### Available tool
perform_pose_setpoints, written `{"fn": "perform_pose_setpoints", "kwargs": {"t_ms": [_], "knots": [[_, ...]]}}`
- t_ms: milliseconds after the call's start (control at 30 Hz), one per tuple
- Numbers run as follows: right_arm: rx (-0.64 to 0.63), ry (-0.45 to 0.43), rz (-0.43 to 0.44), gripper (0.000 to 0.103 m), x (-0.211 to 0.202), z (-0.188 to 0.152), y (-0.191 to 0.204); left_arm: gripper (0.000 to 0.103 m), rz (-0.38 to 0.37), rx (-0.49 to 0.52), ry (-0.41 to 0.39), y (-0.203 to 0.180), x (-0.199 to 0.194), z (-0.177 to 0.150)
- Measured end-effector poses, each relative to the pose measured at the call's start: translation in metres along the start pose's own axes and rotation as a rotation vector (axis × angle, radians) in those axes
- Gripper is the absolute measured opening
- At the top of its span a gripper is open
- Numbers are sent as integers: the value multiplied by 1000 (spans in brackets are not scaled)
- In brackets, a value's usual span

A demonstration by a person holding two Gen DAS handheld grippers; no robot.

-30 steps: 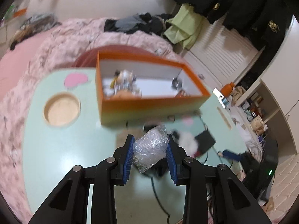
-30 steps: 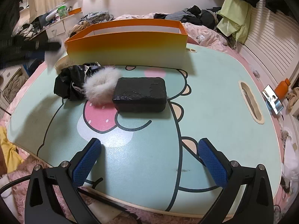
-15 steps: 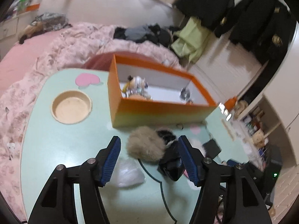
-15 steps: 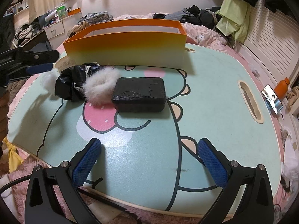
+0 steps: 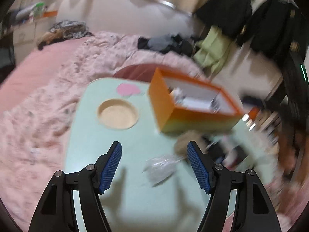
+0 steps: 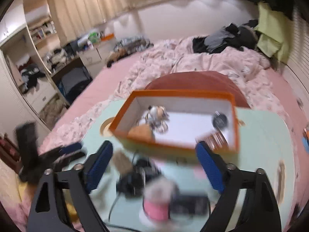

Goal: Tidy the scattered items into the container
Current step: 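Reach into the box and grasp the white figurine with the right gripper, then carry the white figurine out and set it on the table with the right gripper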

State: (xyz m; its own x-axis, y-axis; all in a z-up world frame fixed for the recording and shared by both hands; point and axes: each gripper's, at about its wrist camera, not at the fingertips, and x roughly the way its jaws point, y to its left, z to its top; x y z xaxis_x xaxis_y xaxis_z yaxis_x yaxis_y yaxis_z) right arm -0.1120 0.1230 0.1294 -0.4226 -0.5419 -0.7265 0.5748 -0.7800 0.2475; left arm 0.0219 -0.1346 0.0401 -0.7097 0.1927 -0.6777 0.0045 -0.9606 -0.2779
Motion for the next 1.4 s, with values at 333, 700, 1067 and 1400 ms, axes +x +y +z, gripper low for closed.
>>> {"fn": "perform_pose_setpoints", "kwargs": {"t_ms": [333,700,1067,1400], "knots": [[151,272,-65,63,143,66,-3,70,-100,-7,57,-5,26,-19],[149,333,-93,43,167,65,-9,69,-193,22,51,-21,23,-23],[155,25,67,43,20,33,-17,69,-181,-40,47,-3,26,-17],[203,51,49,43,7,-38,-47,69,-163,-36,33,-11,21,-10]]}}
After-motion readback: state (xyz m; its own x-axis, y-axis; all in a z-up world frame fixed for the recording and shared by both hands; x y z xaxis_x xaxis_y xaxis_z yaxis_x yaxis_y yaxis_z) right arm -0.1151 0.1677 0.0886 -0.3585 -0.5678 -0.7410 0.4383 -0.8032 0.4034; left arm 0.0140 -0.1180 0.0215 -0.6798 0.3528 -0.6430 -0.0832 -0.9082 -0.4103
